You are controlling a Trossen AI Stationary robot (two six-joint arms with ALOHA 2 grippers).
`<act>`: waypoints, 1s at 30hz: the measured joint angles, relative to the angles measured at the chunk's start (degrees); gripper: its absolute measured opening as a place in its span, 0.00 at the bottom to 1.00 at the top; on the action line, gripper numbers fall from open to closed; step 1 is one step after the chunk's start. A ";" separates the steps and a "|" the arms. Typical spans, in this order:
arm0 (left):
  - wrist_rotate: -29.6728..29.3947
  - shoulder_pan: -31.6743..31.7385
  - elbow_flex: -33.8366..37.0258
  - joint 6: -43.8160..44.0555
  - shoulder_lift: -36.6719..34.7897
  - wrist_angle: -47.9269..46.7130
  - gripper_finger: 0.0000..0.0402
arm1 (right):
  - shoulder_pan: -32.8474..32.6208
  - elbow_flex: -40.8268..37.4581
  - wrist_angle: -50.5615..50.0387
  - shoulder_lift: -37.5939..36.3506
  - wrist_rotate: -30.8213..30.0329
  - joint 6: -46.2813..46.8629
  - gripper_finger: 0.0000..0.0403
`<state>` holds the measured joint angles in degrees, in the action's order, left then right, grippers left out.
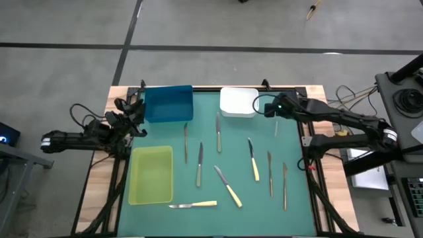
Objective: Sort silverware by color (type)
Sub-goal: Put the top right green knife into the green bin
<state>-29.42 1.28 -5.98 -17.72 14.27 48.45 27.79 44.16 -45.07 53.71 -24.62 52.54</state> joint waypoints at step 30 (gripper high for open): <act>-0.01 0.00 0.00 0.02 -0.01 -0.04 0.19 | -4.18 -7.11 0.43 13.82 5.79 9.19 0.02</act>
<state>-29.43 1.28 -5.98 -17.69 14.26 48.40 23.61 37.05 -44.63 67.52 -18.83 61.73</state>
